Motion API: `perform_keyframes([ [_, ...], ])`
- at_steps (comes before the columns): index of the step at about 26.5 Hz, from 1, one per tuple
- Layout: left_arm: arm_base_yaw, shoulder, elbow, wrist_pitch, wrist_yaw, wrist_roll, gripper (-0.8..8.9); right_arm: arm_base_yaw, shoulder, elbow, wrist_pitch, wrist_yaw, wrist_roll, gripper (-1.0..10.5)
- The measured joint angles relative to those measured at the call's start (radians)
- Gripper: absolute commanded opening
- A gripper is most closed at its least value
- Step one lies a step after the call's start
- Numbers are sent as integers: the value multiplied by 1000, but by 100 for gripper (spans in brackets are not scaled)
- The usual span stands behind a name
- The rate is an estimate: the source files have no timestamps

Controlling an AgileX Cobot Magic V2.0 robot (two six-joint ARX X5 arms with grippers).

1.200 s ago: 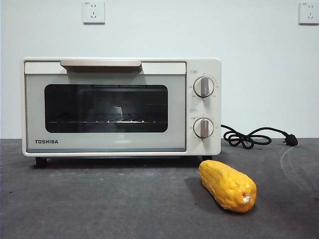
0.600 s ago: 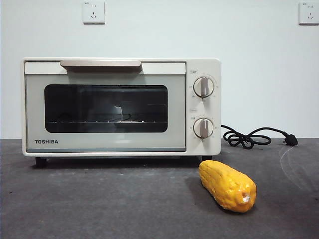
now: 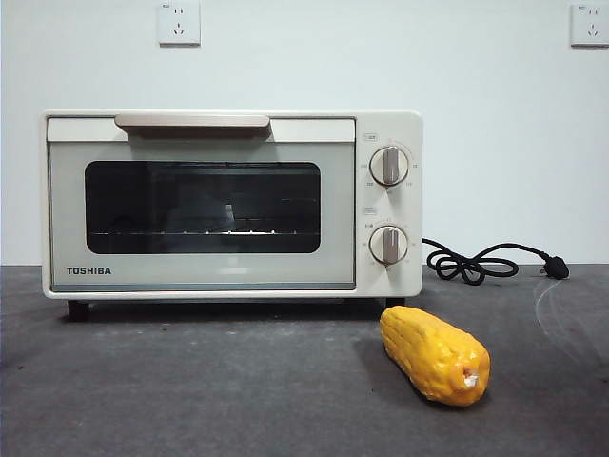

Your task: Take the corn from the table,put the corn in the oven

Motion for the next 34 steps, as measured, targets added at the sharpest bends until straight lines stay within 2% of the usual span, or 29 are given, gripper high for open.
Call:
perform_keyframes([
  [2,0,0,0,0,77,-9,-4,0,0,0,5,-47,26,2],
  [6,0,2,20,-1,156,-24,-5,0,0,0,40,-119,61,1],
  [10,0,24,86,-19,188,-41,-5,0,0,0,180,-169,111,2],
  [14,0,87,187,-93,193,-48,-5,0,7,8,318,-256,206,2],
  [17,0,161,276,-158,194,-50,-5,0,32,53,324,-321,245,2],
  [28,0,492,603,-311,333,-5,-5,0,302,378,320,-700,259,2],
  [34,-16,625,733,-352,346,37,-5,1,476,589,321,-891,243,2],
])
